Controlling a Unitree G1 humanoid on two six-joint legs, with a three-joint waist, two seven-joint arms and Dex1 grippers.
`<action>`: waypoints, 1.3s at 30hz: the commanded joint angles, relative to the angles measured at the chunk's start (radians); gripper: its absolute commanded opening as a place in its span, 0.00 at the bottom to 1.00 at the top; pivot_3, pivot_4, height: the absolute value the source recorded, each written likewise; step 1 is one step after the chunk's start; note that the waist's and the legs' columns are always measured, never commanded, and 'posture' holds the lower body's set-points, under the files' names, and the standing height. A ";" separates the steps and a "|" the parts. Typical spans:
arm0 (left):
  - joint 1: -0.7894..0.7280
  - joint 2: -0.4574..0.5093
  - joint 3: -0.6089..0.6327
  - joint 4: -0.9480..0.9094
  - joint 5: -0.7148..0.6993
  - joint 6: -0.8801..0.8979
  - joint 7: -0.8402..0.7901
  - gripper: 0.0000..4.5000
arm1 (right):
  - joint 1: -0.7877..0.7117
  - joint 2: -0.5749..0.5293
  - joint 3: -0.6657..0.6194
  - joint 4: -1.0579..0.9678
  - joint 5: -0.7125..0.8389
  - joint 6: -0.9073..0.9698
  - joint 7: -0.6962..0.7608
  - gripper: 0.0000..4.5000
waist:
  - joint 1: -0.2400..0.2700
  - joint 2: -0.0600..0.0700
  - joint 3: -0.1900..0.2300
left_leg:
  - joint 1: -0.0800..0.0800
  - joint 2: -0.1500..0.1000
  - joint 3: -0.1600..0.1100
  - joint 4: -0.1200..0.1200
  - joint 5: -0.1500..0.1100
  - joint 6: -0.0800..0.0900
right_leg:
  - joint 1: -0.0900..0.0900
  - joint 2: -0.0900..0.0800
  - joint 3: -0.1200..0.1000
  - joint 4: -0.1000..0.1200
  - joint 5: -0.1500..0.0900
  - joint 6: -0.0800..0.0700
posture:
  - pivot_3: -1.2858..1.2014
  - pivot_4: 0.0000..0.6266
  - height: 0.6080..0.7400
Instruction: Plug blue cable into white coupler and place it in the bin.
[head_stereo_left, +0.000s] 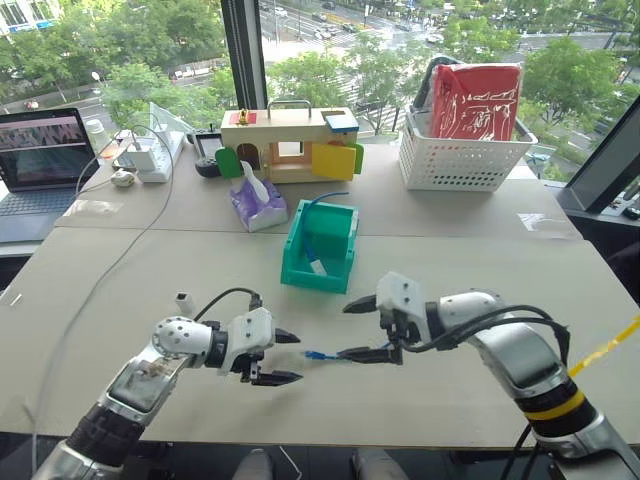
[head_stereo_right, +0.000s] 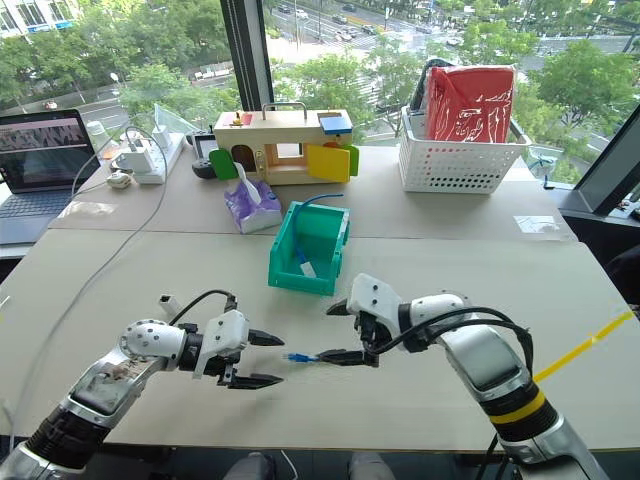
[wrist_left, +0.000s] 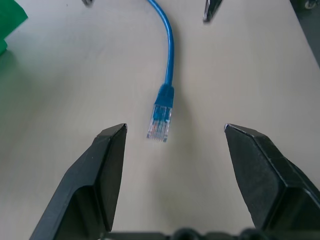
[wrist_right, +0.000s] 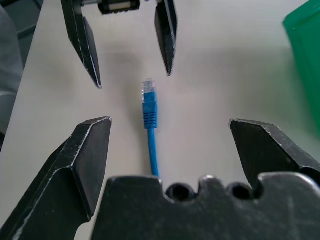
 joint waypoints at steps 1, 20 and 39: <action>-0.052 -0.029 -0.020 0.067 0.030 -0.065 -0.019 0.74 | -0.001 -0.038 -0.100 -0.091 0.062 0.067 -0.028 0.97 | 0.007 0.000 0.000 | 0.000 0.000 0.000 0.000 0.000 0.000 | 0.000 0.000 0.000 0.000 0.000 0.000 | 0.52 0.24 0.95; -0.110 -0.093 -0.063 0.161 0.038 -0.071 -0.120 0.34 | 0.065 -0.233 -0.279 -0.251 0.260 0.338 -0.099 1.00 | 0.015 0.000 0.000 | -0.001 0.000 0.000 0.000 0.000 0.000 | 0.000 0.000 0.000 0.000 0.000 0.000 | 0.52 0.24 0.95; -0.180 -0.331 0.053 0.074 -0.195 0.209 0.042 0.02 | 0.600 0.104 -0.630 -0.430 0.975 0.679 -0.595 1.00 | 0.035 -0.003 -0.001 | -0.005 0.000 -0.005 0.008 0.000 0.001 | 0.002 0.001 -0.005 0.000 -0.001 0.004 | 0.52 0.24 0.95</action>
